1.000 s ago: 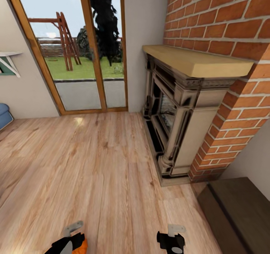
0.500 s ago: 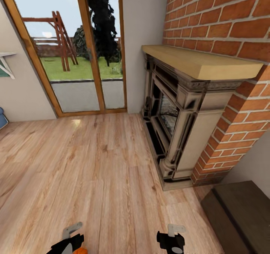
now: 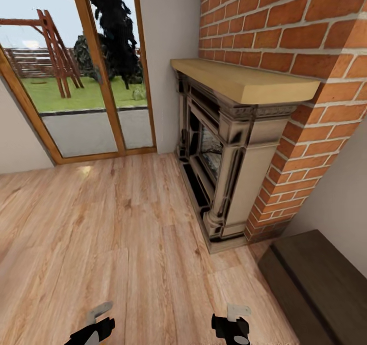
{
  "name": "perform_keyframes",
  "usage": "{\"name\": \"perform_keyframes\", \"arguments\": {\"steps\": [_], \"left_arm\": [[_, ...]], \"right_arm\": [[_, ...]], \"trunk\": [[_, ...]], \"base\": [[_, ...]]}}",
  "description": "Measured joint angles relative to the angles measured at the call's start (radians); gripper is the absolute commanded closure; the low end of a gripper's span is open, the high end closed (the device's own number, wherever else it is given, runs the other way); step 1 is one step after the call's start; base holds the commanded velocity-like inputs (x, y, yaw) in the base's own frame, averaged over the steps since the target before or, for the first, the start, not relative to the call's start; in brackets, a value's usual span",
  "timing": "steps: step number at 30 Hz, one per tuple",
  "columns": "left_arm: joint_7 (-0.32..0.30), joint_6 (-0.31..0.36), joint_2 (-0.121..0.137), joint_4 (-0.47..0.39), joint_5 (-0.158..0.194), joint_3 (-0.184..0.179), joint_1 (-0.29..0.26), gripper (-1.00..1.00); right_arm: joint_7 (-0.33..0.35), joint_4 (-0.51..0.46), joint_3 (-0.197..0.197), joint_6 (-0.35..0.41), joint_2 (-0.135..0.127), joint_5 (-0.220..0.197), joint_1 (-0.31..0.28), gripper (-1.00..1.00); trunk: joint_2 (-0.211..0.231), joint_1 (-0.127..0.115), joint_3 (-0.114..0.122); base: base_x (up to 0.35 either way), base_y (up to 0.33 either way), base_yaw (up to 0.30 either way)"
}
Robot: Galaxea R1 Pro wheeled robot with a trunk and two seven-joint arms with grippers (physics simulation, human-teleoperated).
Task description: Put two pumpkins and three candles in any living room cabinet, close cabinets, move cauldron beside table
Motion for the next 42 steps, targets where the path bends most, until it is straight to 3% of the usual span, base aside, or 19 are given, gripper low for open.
{"name": "perform_keyframes", "arguments": {"steps": [42], "left_arm": [[0.0, 0.0, -0.002, 0.0, 0.0, 0.0, 0.0, -1.0]], "right_arm": [[0.006, -0.001, -0.007, 0.001, -0.006, -0.005, 0.0, -1.0]], "trunk": [[0.0, 0.0, -0.053]], "base": [[0.0, 0.0, -0.183]]}}
